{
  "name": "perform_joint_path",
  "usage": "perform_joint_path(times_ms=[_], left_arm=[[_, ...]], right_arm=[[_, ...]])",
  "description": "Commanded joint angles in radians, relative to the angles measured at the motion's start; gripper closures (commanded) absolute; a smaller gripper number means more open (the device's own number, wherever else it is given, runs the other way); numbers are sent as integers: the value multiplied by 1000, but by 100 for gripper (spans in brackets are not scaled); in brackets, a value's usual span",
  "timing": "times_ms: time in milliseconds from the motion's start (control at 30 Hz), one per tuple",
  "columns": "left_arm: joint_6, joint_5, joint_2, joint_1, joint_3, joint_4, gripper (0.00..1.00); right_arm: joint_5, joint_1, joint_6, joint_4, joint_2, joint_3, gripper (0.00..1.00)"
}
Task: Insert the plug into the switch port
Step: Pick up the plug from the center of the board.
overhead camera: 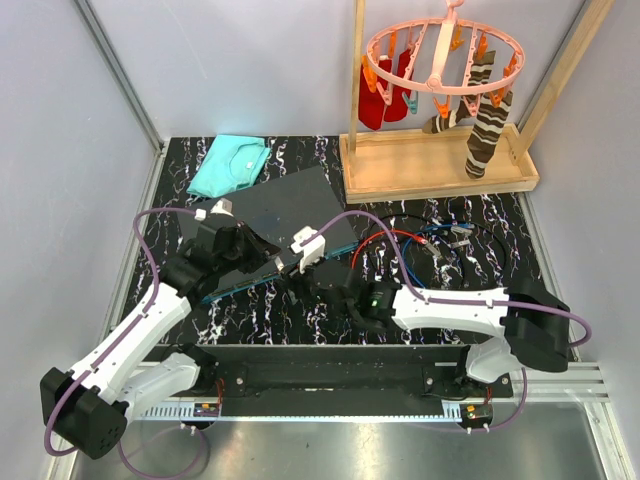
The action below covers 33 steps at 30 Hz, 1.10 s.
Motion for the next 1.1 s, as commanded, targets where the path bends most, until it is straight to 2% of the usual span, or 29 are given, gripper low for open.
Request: perform_joint_path(times_ms=[0, 300, 567, 700, 1067], left_arm=[[-24, -10, -12, -4, 49, 1, 100], [-24, 3, -11, -4, 55, -2, 100], [-20, 4, -3, -4, 55, -6, 100], [-20, 4, -3, -4, 55, -5, 100], [-17, -2, -8, -4, 57, -5, 99]], right_arm=[[150, 19, -85, 133, 34, 18, 42], [153, 30, -122, 164, 97, 72, 52], [256, 64, -197, 186, 135, 109, 58], [279, 67, -206, 169, 153, 125, 64], [311, 75, -185, 75, 187, 153, 99]])
